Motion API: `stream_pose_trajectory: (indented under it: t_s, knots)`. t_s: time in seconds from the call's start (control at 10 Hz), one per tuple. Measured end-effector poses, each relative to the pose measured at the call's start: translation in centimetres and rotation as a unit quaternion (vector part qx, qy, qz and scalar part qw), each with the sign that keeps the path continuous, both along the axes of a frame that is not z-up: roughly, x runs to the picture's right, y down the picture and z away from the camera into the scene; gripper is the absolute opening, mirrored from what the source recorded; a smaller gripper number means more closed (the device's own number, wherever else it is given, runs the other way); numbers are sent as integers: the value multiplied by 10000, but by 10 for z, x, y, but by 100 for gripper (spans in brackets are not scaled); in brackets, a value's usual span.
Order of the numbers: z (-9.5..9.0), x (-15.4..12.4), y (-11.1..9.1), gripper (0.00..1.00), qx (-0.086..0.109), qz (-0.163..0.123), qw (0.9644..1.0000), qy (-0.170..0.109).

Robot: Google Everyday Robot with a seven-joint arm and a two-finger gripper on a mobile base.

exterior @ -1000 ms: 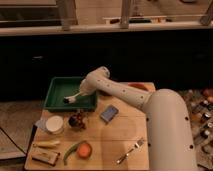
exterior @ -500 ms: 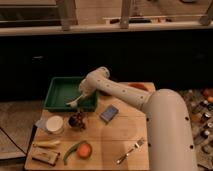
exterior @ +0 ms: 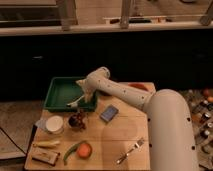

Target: Place brush in tray

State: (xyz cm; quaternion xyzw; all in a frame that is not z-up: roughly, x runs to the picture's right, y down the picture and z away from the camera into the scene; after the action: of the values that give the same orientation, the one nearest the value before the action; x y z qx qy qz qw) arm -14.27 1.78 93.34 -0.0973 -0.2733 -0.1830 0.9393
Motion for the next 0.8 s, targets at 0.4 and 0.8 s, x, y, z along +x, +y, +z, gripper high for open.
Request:
stream_pose_trajectory:
  t_s: [0.4, 0.8]
  knots:
    - [-4, 4, -3, 80, 77, 42, 10000, -41]
    - [-11, 9, -4, 80, 120, 84, 9999, -36]
